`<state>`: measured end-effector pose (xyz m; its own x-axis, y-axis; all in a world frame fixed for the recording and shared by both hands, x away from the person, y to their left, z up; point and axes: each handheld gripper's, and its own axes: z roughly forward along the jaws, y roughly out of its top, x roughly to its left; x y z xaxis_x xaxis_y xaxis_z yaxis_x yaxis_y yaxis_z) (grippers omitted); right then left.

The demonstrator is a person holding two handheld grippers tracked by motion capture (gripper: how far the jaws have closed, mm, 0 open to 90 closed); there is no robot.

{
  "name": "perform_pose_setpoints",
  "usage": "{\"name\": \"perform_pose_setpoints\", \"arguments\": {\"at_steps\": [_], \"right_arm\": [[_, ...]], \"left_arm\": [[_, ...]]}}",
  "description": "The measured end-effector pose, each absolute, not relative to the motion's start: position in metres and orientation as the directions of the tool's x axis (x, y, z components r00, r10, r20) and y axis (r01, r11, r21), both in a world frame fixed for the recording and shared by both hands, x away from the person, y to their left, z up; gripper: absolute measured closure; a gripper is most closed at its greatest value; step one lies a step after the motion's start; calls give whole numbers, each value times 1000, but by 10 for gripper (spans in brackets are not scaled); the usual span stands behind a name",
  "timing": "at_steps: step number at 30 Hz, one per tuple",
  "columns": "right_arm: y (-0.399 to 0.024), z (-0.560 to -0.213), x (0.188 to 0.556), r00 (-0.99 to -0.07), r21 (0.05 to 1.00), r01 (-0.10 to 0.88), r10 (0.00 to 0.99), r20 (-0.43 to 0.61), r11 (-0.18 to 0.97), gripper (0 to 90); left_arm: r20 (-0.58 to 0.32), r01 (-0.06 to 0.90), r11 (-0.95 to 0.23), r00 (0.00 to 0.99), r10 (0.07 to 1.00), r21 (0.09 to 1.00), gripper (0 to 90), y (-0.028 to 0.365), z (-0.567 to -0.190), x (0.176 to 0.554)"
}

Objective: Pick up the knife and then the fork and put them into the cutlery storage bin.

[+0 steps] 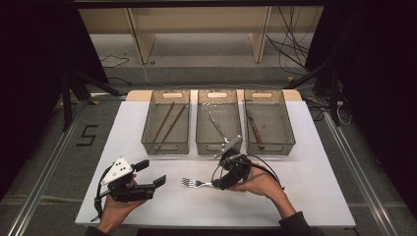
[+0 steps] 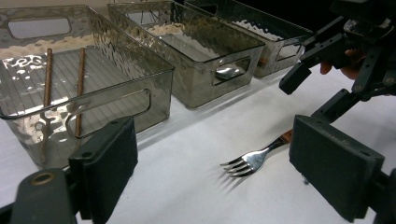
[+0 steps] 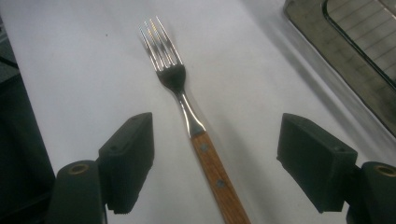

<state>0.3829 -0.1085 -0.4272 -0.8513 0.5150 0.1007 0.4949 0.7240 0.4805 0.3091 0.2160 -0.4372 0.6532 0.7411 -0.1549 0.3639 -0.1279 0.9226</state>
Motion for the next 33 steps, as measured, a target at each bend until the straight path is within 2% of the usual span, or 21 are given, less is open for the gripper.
{"name": "perform_pose_setpoints", "arguments": {"at_steps": [10,19,33], "right_arm": [[-102,-435,381,-870,418,470,489,70,777,306],[-96,-445,381,-900,348,417,434,31,840,418],[-91,-460,382,-913,258,397,408,11,881,577]], "left_arm": [[-154,362,-128,655,740,923,149,216,-437,309],[-155,363,-128,655,739,923,149,216,-437,309],[-153,363,-132,657,738,923,149,215,-437,309]]}}
